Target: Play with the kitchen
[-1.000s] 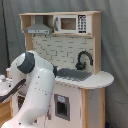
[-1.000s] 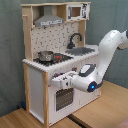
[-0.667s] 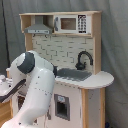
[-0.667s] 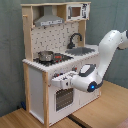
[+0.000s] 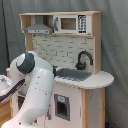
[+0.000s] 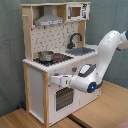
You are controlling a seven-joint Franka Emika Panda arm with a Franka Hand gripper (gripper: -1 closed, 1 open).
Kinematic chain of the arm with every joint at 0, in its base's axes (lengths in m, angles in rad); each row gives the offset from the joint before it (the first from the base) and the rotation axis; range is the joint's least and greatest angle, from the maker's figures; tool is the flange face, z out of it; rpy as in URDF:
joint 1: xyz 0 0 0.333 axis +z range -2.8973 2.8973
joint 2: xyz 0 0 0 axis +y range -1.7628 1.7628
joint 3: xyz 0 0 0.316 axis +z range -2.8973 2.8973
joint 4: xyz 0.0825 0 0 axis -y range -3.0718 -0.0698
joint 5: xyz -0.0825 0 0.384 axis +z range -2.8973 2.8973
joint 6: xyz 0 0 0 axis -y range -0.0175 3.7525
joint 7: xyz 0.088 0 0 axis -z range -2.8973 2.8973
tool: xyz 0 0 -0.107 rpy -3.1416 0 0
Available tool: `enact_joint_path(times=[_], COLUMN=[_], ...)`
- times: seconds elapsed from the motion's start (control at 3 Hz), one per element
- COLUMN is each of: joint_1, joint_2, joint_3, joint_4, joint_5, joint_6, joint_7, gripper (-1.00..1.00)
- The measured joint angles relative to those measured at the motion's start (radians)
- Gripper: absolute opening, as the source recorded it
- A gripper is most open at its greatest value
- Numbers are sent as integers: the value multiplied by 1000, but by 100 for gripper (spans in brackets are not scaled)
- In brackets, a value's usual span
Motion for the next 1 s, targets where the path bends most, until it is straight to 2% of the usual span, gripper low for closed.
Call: enact_joint_path(times=[1.0], joint_1=[-1], joint_2=[0], joint_3=[1], joint_4=[2], joint_5=[0], joint_6=[6], joint_7=[329], gripper=[-100])
